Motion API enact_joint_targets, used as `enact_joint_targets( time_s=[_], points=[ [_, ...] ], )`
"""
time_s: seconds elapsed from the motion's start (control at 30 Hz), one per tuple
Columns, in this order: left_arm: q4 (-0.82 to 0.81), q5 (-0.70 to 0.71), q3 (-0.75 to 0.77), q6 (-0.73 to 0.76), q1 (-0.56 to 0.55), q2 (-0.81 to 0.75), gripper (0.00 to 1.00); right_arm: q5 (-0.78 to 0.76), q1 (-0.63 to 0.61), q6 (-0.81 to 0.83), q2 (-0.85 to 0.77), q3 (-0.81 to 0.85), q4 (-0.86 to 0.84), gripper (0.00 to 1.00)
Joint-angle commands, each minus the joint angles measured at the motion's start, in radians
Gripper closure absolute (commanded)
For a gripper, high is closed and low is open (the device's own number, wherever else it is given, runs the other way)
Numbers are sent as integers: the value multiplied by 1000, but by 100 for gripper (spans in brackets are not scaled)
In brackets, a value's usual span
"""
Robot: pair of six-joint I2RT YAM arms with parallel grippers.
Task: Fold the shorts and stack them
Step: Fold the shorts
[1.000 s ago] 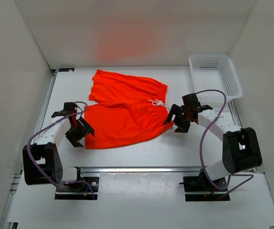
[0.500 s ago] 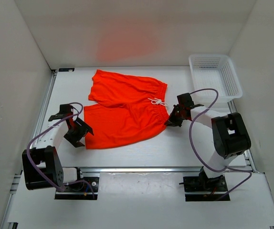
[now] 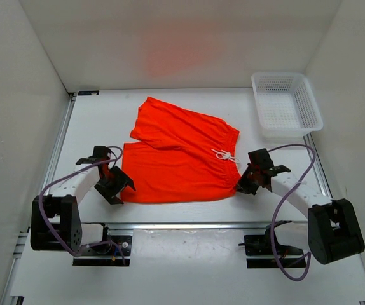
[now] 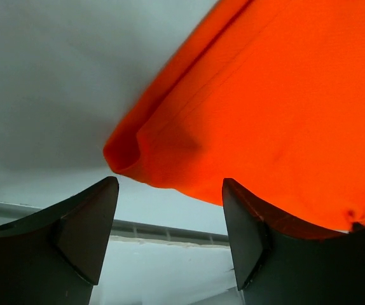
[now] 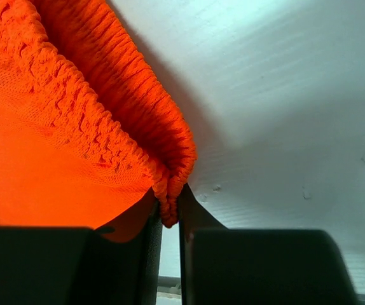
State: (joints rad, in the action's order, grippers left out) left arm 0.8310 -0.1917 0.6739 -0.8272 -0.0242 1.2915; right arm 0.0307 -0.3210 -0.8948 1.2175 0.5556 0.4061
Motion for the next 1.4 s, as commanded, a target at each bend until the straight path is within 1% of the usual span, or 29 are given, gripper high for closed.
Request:
enact_joint_targets(
  time_s=[0.0,0.13,0.2,0.3,0.37,0.4,0.43,0.5,0.6,0.63,0.7,0.73,0.8,0.83,0.93,0.97,1.07,1.1,1.13,1.17,1.2,1.27,1.3,1.33,1.37],
  points=[
    [-3,30,-25,-66,-19,-43,22,-35,-1,-32,-29,-8,43,100],
    [-3,64,-4,-55,-19,0,22,-44,-1,-32,-29,12,65,100],
    [-3,81,-16,-55,-28,18,25,-54,-1,-32,-29,23,74,100],
    [-21,127,-31,-82,-28,61,35,-64,-1,-23,-38,32,83,100],
    [-38,127,-13,-82,-39,77,58,-64,-1,-23,-38,32,83,100],
    [-38,139,1,-82,-39,89,76,-64,-1,-23,-38,32,83,100],
    [-38,140,34,-57,-39,89,90,-64,-1,-23,-38,32,83,100],
    [-29,120,78,-35,-39,98,90,-75,-1,-23,-59,41,99,100],
    [20,110,218,-10,-39,60,90,-101,-1,-1,-94,64,146,100],
    [34,120,316,5,-39,60,90,-110,-1,-1,-104,64,169,100],
    [87,136,430,16,-39,69,90,-121,-1,10,-116,101,192,100],
    [105,147,546,28,-39,83,90,-132,-1,20,-116,115,218,100],
    [138,156,662,37,-39,147,90,-143,-1,33,-116,165,229,100],
    [160,156,772,49,-39,173,90,-143,-1,33,-116,185,252,100],
    [194,147,929,60,-39,279,90,-172,-1,59,-87,279,278,100],
    [204,135,1023,60,-39,304,90,-182,-1,68,-61,303,299,100],
    [204,126,1148,60,-39,402,90,-215,8,80,-6,398,310,100],
    [204,126,1232,60,-39,429,90,-225,8,80,11,423,310,99],
    [204,126,1277,69,-39,489,90,-241,8,91,48,479,310,99],
    [215,126,1365,69,-39,521,90,-241,8,91,69,512,319,99],
    [215,115,1412,80,-39,552,90,-255,8,100,91,542,319,99],
    [215,106,1502,89,-48,653,90,-265,17,100,158,630,330,99],
    [215,95,1595,102,-48,690,90,-265,26,100,181,657,339,99],
    [206,84,1647,102,-48,771,90,-265,37,109,230,712,339,97],
    [206,71,1700,114,-48,817,90,-265,37,109,256,740,339,97]
  ],
)
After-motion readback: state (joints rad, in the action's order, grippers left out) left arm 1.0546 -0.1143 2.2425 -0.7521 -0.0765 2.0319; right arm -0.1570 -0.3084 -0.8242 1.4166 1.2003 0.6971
